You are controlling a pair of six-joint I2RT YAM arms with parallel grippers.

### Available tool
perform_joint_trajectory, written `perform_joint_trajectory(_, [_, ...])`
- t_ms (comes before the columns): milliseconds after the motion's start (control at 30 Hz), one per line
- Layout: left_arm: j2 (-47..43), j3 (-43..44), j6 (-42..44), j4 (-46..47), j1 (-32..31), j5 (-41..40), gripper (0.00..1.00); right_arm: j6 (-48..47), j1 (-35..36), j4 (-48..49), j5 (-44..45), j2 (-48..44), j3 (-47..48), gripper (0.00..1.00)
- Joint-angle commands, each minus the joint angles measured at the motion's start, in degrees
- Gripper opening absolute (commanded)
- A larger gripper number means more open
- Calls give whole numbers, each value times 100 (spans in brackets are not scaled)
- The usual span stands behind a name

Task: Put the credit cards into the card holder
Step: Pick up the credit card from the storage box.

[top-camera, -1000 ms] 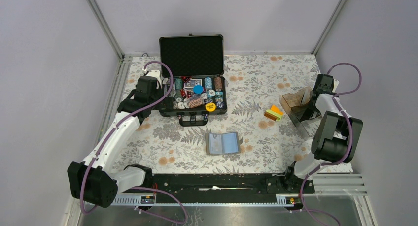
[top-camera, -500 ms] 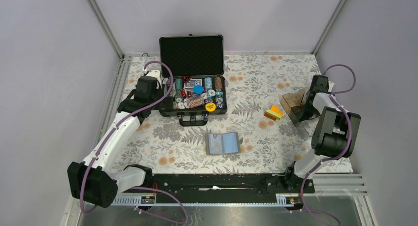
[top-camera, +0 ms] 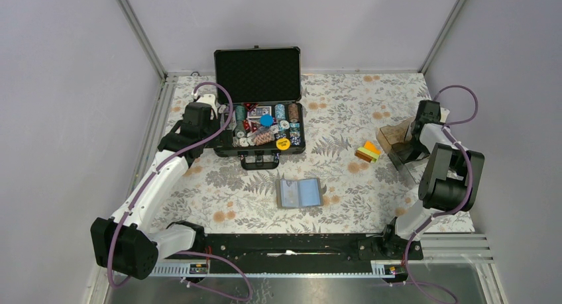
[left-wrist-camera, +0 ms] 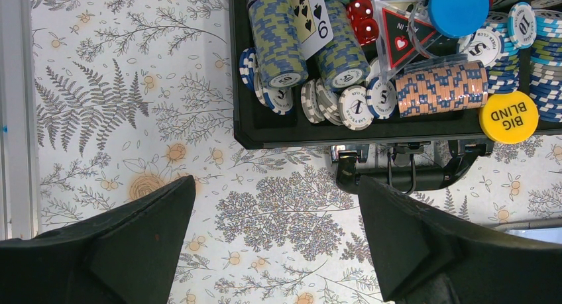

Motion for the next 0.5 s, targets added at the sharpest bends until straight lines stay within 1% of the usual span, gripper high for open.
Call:
perform_joint_trajectory(0, [-162, -54, 14, 202, -23, 77, 99, 7, 38, -194, 278, -71, 151, 30])
perform_joint_trajectory(267, [-160, -54, 15, 202, -31, 68, 99, 23, 38, -188, 299, -208, 127, 19])
perform_joint_trajectory(467, [-160, -54, 23, 203, -48, 69, 99, 43, 38, -190, 539, -404, 103, 11])
